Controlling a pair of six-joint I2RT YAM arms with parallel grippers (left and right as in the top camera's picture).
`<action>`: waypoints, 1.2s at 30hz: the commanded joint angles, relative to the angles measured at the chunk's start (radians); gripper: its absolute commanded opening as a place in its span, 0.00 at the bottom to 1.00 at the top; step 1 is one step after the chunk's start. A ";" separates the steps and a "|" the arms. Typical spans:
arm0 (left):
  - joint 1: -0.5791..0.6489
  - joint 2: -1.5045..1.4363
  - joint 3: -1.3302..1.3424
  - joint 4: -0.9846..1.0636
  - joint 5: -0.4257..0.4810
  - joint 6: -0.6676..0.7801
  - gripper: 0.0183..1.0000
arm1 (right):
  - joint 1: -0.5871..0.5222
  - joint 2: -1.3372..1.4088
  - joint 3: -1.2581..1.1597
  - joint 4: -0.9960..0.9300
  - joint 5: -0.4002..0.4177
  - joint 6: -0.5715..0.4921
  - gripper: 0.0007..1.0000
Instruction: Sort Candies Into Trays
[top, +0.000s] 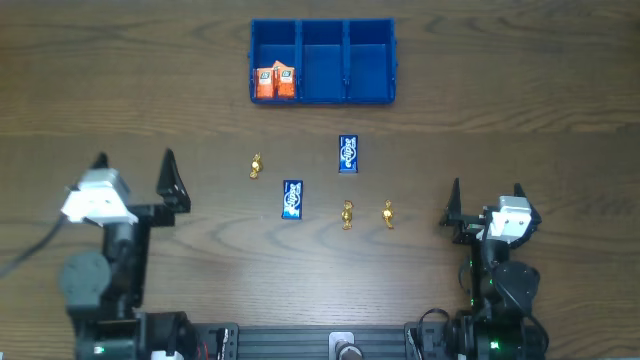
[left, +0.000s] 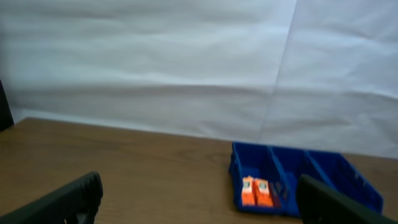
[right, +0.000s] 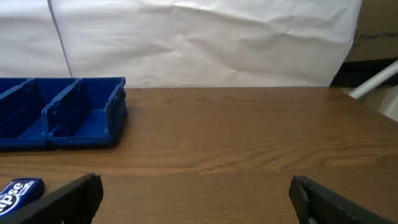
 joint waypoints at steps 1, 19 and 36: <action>0.037 -0.161 -0.231 0.121 0.031 0.022 1.00 | -0.002 -0.005 0.000 -0.008 0.006 -0.011 1.00; 0.049 -0.301 -0.408 -0.053 0.022 0.022 1.00 | -0.002 -0.005 0.001 -0.008 0.006 -0.011 1.00; 0.049 -0.301 -0.408 -0.054 0.023 0.022 1.00 | -0.002 -0.005 0.001 -0.008 0.006 -0.011 1.00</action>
